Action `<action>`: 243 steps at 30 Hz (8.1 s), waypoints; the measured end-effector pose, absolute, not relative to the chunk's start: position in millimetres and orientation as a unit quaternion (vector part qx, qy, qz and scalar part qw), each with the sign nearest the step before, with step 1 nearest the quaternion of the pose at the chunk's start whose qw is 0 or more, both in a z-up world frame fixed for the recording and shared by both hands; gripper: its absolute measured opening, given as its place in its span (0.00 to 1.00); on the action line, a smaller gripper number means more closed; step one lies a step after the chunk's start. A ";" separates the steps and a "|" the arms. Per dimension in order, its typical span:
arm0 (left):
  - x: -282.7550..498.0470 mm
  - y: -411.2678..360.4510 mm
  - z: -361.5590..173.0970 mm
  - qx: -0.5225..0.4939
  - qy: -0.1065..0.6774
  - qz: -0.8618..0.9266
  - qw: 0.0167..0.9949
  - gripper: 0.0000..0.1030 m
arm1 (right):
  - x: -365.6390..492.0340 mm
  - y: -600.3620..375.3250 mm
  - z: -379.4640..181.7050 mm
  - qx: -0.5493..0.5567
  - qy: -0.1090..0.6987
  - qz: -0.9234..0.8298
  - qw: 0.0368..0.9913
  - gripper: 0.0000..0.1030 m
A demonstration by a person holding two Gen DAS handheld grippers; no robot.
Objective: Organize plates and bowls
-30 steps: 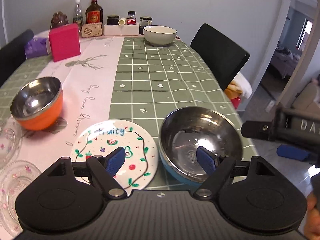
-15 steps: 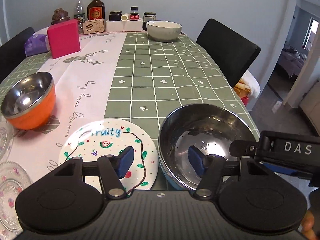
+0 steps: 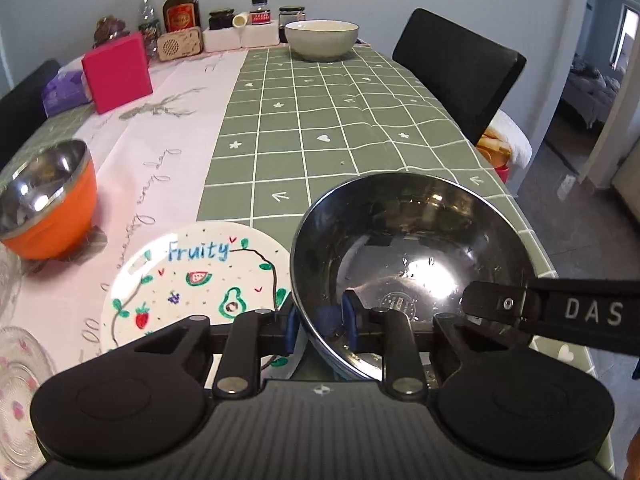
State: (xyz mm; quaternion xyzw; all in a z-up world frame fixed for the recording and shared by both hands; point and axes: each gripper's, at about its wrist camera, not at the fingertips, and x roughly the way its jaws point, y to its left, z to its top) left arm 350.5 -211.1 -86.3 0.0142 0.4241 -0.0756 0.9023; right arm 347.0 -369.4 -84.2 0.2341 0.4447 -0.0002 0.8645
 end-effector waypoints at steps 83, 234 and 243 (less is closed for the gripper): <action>19.1 86.9 -56.3 -0.037 0.523 -0.046 0.850 0.18 | 36.7 -75.6 -55.5 0.047 0.528 0.215 0.820 0.25; 397.2 38.0 14.0 0.048 0.422 0.065 0.903 0.10 | 441.4 -104.1 -27.6 0.196 0.462 0.094 0.860 0.08; 329.3 50.1 55.8 0.026 0.450 0.061 0.891 0.12 | 379.7 -100.3 27.8 0.179 0.452 0.113 0.867 0.08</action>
